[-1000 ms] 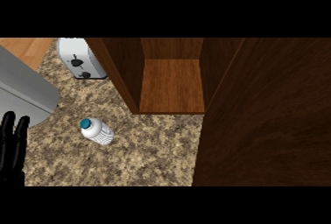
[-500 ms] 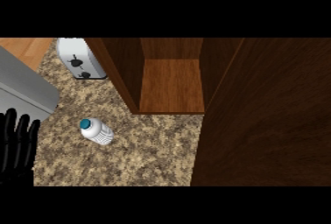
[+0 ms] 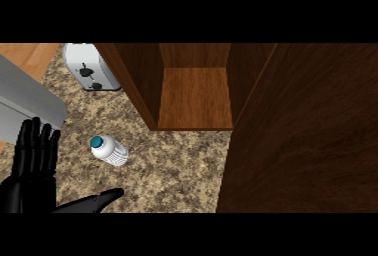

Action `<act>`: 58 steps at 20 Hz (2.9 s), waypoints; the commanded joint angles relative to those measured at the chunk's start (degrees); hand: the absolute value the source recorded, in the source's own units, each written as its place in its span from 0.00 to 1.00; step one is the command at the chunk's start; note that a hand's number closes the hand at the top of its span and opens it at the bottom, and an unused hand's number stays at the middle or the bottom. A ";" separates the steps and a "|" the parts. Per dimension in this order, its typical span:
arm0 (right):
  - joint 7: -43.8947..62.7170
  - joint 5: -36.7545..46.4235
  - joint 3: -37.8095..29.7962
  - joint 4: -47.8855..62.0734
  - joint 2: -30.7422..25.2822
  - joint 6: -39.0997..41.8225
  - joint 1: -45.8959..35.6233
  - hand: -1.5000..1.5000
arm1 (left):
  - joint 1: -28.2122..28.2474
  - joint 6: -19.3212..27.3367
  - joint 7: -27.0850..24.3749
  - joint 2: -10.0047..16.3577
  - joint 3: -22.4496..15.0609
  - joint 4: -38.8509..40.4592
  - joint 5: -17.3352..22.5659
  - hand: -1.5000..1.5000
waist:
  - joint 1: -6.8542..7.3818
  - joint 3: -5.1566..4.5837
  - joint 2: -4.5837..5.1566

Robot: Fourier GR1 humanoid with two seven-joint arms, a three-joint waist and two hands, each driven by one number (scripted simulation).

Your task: Pick up the bottled water, place it into the cabinet and close the cabinet

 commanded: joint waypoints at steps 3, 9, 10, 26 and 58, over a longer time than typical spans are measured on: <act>2.72 5.14 0.79 -5.18 -1.80 -1.01 -0.58 0.00 | -5.18 -1.48 -5.96 0.61 7.71 13.18 5.78 0.00 | -0.33 -0.03 0.09; 3.09 4.75 0.63 -5.42 -2.70 -2.90 -1.34 0.00 | -1.62 -2.40 -11.09 -0.65 5.32 18.99 5.09 0.00 | 0.00 0.01 0.02; 7.03 6.19 2.23 -9.74 -3.42 -3.85 -0.37 0.00 | 2.14 -5.68 -14.44 0.17 7.38 20.69 8.17 0.00 | -0.13 -0.06 -0.12; 12.57 8.16 2.83 -7.31 -2.93 -8.64 -8.63 0.00 | -12.04 -11.83 -33.33 1.57 16.21 54.36 12.80 0.00 | -0.09 -0.06 0.06; 3.98 5.14 5.49 -1.71 -7.96 -11.61 -8.13 0.00 | -36.14 -10.52 -67.12 3.48 20.28 97.16 9.73 1.00 | -1.14 -0.05 0.32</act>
